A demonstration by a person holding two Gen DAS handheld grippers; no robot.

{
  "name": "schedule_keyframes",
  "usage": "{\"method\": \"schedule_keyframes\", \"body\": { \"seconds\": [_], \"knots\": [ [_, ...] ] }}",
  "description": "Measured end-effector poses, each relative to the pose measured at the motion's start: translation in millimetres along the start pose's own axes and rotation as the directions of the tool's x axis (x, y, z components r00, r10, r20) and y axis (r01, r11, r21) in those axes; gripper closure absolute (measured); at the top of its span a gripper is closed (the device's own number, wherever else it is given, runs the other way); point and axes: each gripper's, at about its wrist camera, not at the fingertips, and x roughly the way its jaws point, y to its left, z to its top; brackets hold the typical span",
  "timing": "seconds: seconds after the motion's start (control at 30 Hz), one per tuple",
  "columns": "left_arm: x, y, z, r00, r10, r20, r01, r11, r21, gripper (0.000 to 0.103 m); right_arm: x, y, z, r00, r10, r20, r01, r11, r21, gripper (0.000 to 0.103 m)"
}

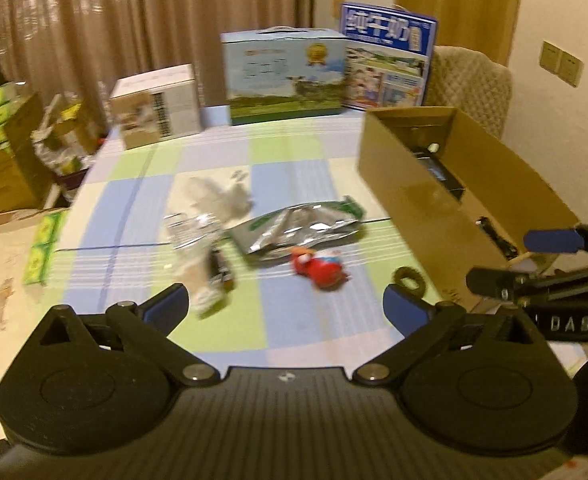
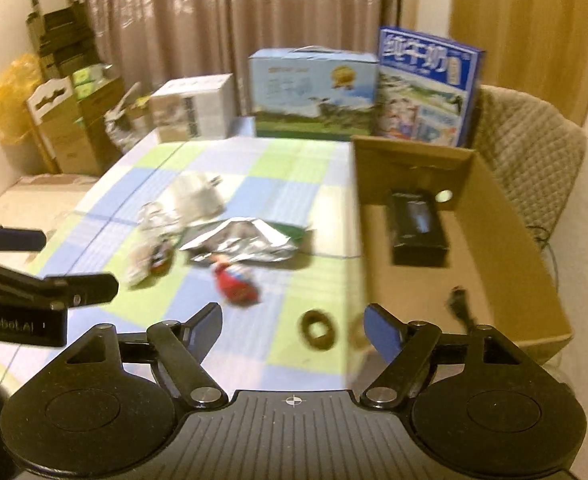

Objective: Organize objects
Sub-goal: 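Open both grippers to drop the black box and cable into the cardboard box, then move both tools back over the table items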

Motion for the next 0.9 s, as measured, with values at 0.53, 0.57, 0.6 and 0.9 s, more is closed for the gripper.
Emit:
{"method": "schedule_keyframes", "body": {
  "seconds": [0.53,0.57,0.6,0.9],
  "knots": [
    [-32,59,-39,0.997,0.08,-0.005,-0.08,0.993,-0.082,0.001,13,64,-18,0.997,0.045,-0.057,-0.05,0.996,-0.074,0.024],
    [-33,60,-40,0.997,0.08,-0.005,-0.08,0.993,-0.084,0.001,13,66,-18,0.997,0.046,-0.058,-0.051,0.996,-0.077,0.024],
    [-32,61,-41,0.997,0.081,-0.006,-0.081,0.993,-0.087,0.001,14,67,-18,0.997,0.047,-0.059,-0.051,0.996,-0.079,0.024],
    [-26,67,-45,0.997,0.076,-0.018,-0.078,0.993,-0.093,0.001,21,70,-22,0.997,0.037,-0.073,-0.043,0.996,-0.081,0.024]
  ]
}}
